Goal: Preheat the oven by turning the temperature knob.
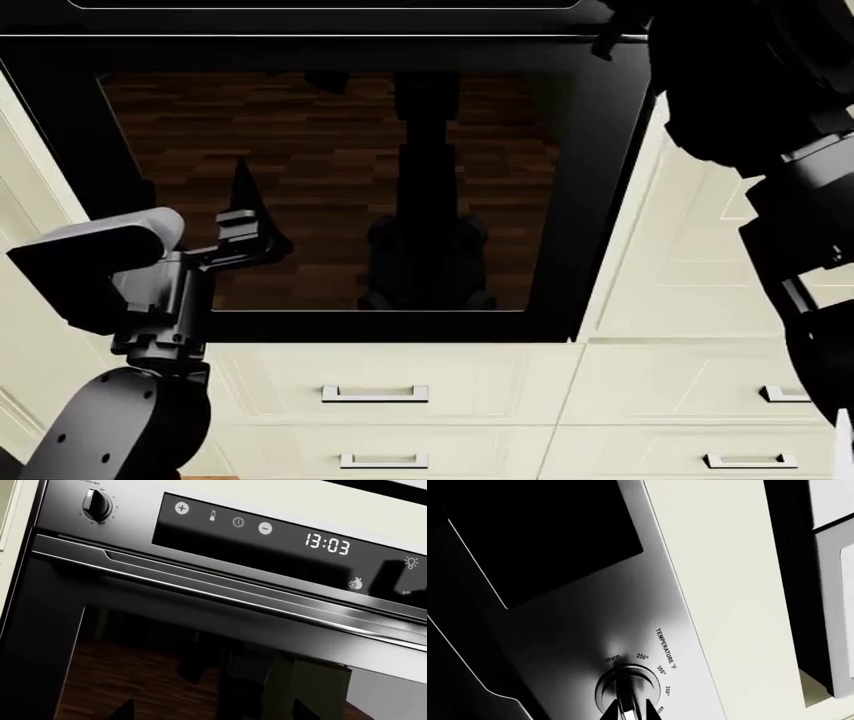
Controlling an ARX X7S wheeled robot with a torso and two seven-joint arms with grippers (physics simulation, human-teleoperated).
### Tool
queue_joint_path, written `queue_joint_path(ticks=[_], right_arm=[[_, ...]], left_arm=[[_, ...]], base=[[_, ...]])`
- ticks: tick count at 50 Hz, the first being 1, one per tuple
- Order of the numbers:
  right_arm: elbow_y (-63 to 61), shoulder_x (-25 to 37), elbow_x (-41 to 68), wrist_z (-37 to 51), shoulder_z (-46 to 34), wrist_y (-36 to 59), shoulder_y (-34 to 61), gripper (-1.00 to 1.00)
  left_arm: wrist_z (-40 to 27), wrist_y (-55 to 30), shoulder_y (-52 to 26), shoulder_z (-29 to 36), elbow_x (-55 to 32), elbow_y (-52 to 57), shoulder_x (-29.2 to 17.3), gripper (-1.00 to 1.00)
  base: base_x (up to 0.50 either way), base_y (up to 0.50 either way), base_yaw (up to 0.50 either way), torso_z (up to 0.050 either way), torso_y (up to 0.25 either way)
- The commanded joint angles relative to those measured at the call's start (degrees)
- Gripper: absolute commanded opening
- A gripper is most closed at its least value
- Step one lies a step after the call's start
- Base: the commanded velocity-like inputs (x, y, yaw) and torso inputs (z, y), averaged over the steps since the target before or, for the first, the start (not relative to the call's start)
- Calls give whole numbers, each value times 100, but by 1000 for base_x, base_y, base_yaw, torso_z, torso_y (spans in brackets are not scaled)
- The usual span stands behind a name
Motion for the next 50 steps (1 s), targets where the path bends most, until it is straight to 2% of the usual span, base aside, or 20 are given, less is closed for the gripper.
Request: queue_joint_path(ticks=[1, 22, 50], right_arm=[[135, -193, -113, 111, 31, -275, 139, -100], [-388, -78, 541, 277, 848, 57, -26, -100], [-583, -71, 969, 388, 1341, 134, -96, -100]], left_arm=[[-7, 8, -19, -2, -27, -45, -8, 100], [-26, 46, -8, 44, -15, -66, -19, 100], [-42, 79, 5, 60, -41, -76, -63, 100]], base=[[12, 0, 3, 0, 0], [-1, 1, 1, 0, 1], [0, 1, 1, 1, 3]])
